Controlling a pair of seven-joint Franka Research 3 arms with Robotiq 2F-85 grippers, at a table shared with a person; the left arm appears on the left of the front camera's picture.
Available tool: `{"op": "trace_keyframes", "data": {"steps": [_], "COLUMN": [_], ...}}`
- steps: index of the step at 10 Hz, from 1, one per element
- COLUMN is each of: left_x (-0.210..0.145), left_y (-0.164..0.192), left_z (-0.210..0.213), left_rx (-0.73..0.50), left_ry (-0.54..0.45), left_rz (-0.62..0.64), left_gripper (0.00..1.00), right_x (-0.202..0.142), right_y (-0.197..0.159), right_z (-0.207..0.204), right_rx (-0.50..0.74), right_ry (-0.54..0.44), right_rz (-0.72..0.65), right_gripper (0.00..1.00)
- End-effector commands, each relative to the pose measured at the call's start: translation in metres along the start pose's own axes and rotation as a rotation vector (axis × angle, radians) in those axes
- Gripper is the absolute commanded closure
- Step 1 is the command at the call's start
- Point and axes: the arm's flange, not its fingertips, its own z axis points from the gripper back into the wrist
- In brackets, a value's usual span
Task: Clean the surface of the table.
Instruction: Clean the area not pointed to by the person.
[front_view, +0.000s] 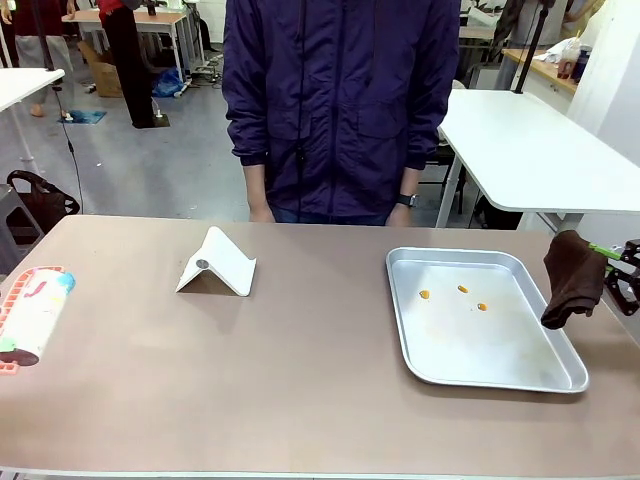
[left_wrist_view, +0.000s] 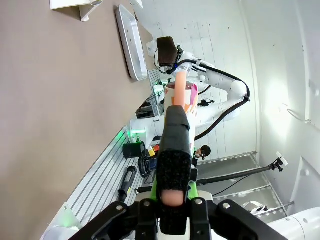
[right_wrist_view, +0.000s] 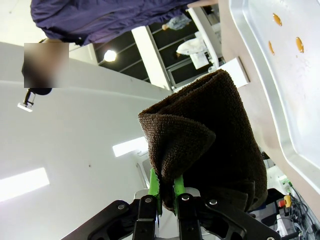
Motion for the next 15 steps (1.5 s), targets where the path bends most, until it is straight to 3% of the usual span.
{"op": "trace_keyframes", "data": {"steps": [1,3,4,6,11,12,13,15], "left_x": [0.002,0.002,0.002,0.002,0.002,0.002,0.002,0.002], "left_y": [-0.002,-0.002,-0.002,-0.002,-0.002,-0.002,-0.002,-0.002], "left_z": [0.0,0.0,0.0,0.0,0.0,0.0,0.0,0.0], "left_rx": [-0.004,-0.004,-0.004,-0.004,-0.004,-0.004,-0.004,-0.004], "left_ry": [-0.005,-0.005,-0.005,-0.005,-0.005,-0.005,-0.005,-0.005], "left_rz": [0.007,0.007,0.007,0.007,0.007,0.007,0.007,0.007], "left_gripper": [0.79,0.79,0.79,0.79,0.79,0.79,0.79,0.79], "right_x": [-0.004,-0.004,0.0,-0.024,-0.001,0.005,0.011,0.025], "right_y": [0.003,0.003,0.0,0.026,0.074,0.077,0.078,0.079], "right_z": [0.0,0.0,0.0,-0.022,-0.113,-0.126,-0.136,-0.147], "right_rx": [0.002,0.002,0.0,-0.184,-0.616,-0.693,-0.786,-0.925], "right_ry": [0.001,0.001,0.0,-0.156,-0.379,-0.387,-0.409,-0.445], "right_rz": [0.007,0.007,0.0,0.076,0.142,0.147,0.192,0.248], "right_gripper": [1.0,1.0,0.87,0.87,0.87,0.87,1.0,1.0]}}
